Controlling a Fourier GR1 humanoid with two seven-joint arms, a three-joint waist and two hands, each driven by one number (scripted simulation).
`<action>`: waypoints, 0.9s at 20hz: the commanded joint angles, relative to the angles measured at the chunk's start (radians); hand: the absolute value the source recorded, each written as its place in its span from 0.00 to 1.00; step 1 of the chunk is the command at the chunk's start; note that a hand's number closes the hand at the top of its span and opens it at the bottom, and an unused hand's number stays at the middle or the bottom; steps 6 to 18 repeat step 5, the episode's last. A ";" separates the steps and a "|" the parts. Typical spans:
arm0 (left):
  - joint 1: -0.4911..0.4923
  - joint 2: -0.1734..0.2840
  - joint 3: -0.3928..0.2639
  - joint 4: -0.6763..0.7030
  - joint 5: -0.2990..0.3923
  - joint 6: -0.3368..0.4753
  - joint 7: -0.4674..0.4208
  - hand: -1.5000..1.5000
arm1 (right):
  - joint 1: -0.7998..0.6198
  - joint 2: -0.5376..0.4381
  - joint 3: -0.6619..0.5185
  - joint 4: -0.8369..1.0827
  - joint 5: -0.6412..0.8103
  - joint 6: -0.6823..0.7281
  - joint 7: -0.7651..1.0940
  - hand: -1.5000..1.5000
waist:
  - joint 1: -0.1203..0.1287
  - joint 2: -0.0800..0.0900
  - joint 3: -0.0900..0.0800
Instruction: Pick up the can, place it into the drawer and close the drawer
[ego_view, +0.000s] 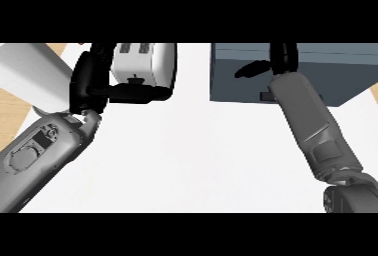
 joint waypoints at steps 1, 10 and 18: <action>0.045 0.034 0.034 -0.019 0.012 -0.037 -0.024 0.00 | -0.078 0.027 -0.116 -0.023 -0.152 0.074 -0.008 0.00 | 0.009 -0.009 -0.005; 0.070 -0.008 0.017 -0.024 -0.035 0.006 -0.028 0.00 | -0.088 0.043 -0.122 -0.009 -0.168 0.065 -0.032 0.00 | -0.008 -0.011 -0.006; 0.070 -0.008 0.017 -0.024 -0.035 0.006 -0.028 0.00 | -0.088 0.043 -0.122 -0.009 -0.168 0.065 -0.032 0.00 | -0.008 -0.011 -0.006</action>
